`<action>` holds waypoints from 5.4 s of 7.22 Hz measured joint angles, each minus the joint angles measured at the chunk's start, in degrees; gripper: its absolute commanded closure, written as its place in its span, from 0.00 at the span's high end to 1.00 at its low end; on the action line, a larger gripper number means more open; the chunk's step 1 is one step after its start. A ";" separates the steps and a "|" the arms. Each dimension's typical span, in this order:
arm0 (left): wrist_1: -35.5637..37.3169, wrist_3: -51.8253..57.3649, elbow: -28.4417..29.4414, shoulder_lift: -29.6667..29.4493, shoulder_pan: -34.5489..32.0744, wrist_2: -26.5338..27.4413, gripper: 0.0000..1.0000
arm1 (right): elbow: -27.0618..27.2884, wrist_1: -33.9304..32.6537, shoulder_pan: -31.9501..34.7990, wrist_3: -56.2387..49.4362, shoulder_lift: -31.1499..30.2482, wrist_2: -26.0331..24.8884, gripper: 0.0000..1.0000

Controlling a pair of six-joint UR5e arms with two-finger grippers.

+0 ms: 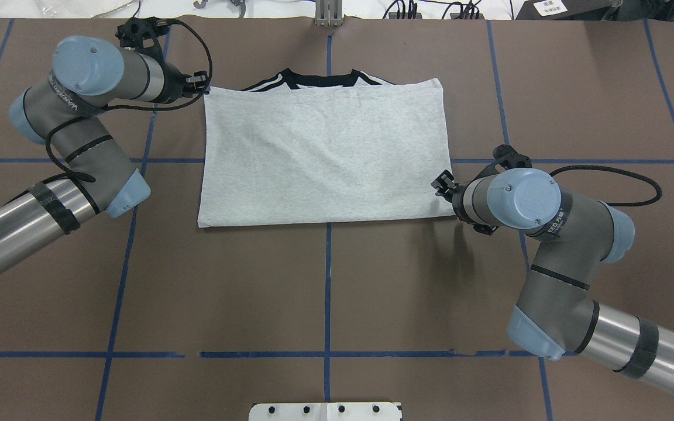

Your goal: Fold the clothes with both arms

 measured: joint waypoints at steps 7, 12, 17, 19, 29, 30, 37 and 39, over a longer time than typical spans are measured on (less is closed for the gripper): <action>-0.06 -0.02 -1.28 0.30 -0.11 -1.76 0.38 | 8.51 -4.28 -2.68 2.77 -2.87 0.59 0.00; 0.68 -7.17 -19.73 10.97 1.37 -13.10 1.00 | 36.14 -35.88 -31.31 13.02 -5.56 1.34 0.98; 19.07 -28.17 -38.50 17.62 14.60 -13.09 0.91 | 37.11 -36.74 -30.49 13.57 -7.81 0.89 1.00; 21.68 -35.34 -39.47 17.95 22.39 -9.38 0.85 | 32.81 -35.55 -16.61 7.84 -3.15 1.21 1.00; 24.95 -36.43 -35.26 17.75 27.20 -1.93 0.00 | 15.49 -21.30 1.15 -1.42 1.64 9.41 1.00; 24.96 -36.35 -35.21 17.74 27.08 -1.59 0.00 | 15.40 -21.30 1.18 -1.44 1.64 9.44 1.00; 25.76 -33.13 -34.58 15.53 23.51 -0.13 0.00 | 14.69 -16.46 6.37 -0.74 1.07 9.34 1.00; 25.81 -27.81 -33.69 15.12 21.36 3.05 0.00 | 15.74 -18.38 6.85 -1.70 1.51 9.54 1.00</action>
